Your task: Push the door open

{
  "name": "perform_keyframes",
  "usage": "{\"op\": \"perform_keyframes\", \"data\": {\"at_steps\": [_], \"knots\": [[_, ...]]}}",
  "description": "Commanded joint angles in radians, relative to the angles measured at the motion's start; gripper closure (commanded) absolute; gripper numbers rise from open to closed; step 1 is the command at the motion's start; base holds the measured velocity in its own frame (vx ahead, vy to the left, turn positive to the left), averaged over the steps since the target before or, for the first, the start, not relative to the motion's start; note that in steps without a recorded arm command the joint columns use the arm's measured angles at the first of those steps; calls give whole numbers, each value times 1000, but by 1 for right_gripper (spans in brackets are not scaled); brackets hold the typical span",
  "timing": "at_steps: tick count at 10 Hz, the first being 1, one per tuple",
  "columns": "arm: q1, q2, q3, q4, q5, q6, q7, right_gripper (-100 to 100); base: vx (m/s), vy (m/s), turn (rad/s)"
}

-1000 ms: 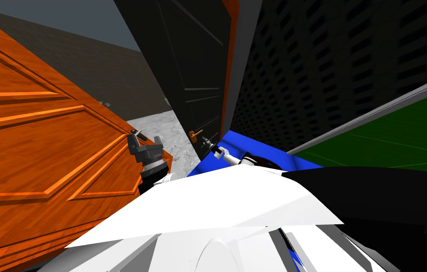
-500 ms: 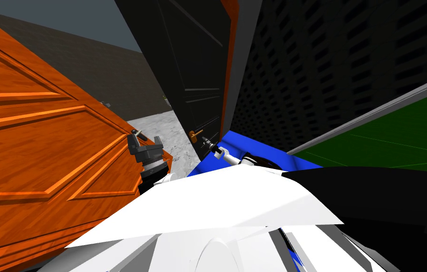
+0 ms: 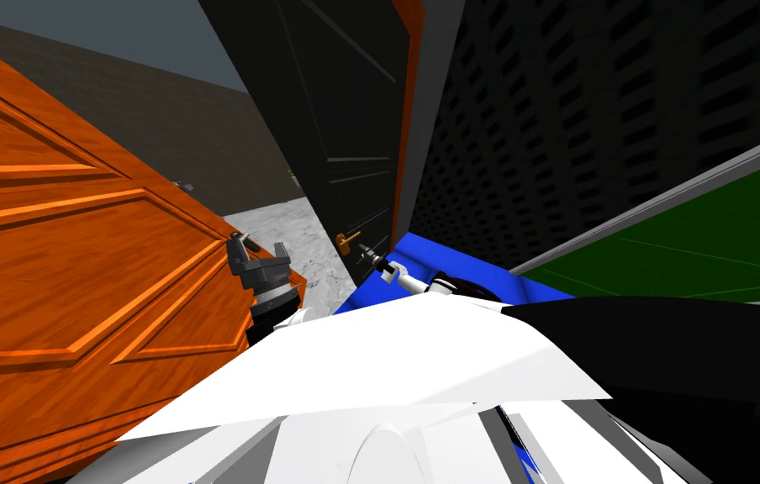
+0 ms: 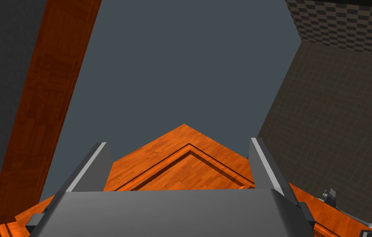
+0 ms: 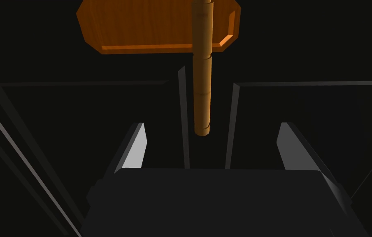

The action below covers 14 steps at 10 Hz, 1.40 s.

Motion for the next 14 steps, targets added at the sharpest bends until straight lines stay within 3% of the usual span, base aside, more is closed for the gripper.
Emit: {"op": "perform_keyframes", "data": {"at_steps": [1, 14], "knots": [[0, -1, 2, -2, 0, 1, -2, -100, 6, -2, -21], [-2, -9, 18, -6, 0, -3, -13, -100, 6, 0, -6]]}}
